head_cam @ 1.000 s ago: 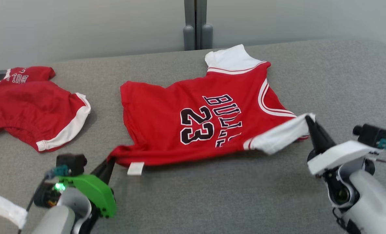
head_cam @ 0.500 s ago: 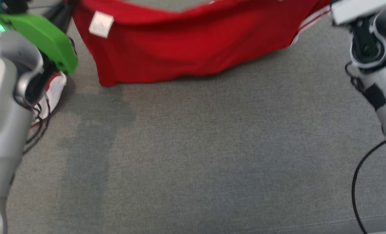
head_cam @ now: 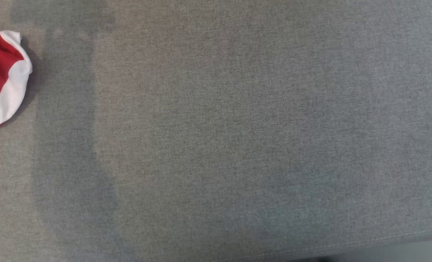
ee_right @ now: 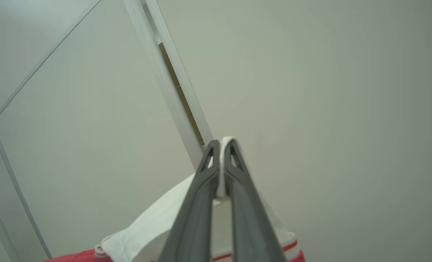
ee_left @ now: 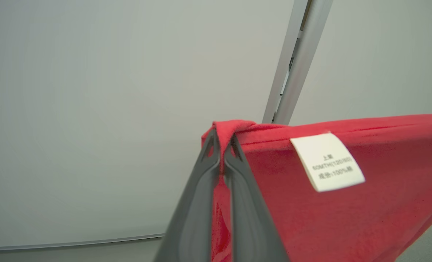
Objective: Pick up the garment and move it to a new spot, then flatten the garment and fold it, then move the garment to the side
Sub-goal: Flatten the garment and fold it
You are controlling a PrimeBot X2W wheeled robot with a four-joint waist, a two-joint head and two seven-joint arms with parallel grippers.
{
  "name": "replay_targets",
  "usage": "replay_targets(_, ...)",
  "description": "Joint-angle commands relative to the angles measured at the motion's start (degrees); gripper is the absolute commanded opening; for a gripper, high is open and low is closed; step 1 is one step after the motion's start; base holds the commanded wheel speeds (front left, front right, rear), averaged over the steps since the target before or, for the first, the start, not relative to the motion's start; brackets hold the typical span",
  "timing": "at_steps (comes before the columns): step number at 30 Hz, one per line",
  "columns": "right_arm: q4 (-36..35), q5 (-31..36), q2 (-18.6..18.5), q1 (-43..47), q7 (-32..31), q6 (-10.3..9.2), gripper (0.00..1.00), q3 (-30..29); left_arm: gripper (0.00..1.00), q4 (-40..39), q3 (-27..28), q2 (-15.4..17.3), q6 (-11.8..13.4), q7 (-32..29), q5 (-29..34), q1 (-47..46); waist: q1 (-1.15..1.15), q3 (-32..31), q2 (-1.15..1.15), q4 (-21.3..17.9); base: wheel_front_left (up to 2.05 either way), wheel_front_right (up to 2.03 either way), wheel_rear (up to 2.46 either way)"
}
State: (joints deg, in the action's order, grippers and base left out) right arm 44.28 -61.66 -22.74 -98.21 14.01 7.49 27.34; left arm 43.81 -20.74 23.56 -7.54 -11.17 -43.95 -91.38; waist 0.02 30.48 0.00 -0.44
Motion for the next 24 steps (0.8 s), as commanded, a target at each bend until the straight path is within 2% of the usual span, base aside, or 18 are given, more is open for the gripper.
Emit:
replay_targets(1,0.9,0.1,0.2,-3.0,0.4,0.00,0.00,-0.3,0.00,1.3,0.2,0.2,0.1,0.5,-0.3,-2.3,-0.02,0.8,0.00,-0.7,0.00,0.00,0.00)
replay_targets(4,2.0,-0.1,0.7,-6.7,0.8,0.00,0.00,0.3,0.00,4.1,0.8,-0.1,0.1,1.6,-1.3,-6.8,-0.02,0.5,0.00,-1.3,0.00,0.00,0.00)
replay_targets(9,1.1,-1.3,0.4,-6.2,0.2,0.00,0.00,3.8,0.00,6.0,-1.4,-0.4,0.1,1.4,-3.3,-6.0,-0.02,-1.3,0.00,-2.0,0.00,0.00,0.00)
replay_targets(17,-3.9,-4.7,-3.5,6.8,-1.4,0.00,0.00,12.0,0.00,0.6,-9.6,3.1,0.1,0.5,-9.3,8.4,-0.02,-7.4,0.00,-2.9,0.00,0.00,0.00)
replay_targets(24,-9.3,-9.5,-9.5,23.1,-10.2,0.00,0.00,20.1,0.00,-7.6,-17.0,8.2,0.1,-5.6,-17.6,25.9,-0.02,-17.0,0.00,-3.4,0.00,0.00,0.00)
